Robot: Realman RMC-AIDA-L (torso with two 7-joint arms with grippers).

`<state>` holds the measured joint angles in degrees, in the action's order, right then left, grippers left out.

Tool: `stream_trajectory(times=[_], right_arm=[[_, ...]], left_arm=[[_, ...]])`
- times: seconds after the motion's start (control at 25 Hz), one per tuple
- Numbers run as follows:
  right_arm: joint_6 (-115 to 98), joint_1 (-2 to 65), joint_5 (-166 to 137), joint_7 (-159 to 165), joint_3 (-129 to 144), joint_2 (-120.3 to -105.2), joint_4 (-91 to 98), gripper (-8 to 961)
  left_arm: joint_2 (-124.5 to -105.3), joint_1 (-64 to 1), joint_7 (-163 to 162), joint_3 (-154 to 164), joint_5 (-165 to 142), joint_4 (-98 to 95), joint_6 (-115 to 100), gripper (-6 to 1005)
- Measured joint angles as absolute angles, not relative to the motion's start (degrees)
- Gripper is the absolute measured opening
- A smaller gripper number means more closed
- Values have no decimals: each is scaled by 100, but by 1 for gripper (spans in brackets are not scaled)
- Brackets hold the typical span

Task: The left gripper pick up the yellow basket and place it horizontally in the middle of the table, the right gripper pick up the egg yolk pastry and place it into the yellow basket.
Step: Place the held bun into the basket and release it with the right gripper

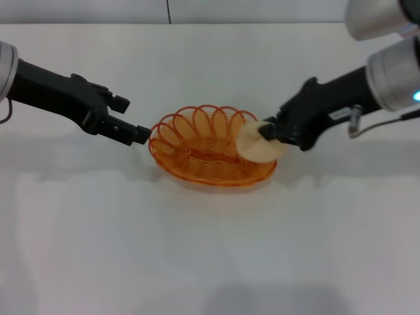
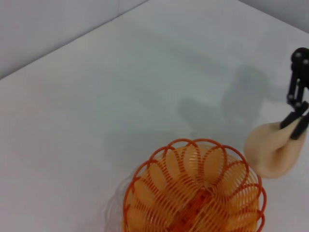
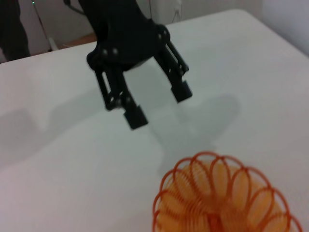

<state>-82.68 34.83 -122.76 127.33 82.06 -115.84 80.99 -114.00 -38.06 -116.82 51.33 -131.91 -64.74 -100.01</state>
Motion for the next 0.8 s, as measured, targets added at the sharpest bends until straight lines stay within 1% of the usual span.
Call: stream_trajectory(times=[0.56,0.8], right_arm=[[-6551,3614,-12253,12703,9395,-11599,7696,33],[-6224,3663,-12194,12670,9650,-11602,7495,70]], left_arm=[[-11429,-3814,-11687,5159,-13192,-6478,-10002,870],[-11428,-3797,-11691,5148,-13193,-6478,-10002,870]])
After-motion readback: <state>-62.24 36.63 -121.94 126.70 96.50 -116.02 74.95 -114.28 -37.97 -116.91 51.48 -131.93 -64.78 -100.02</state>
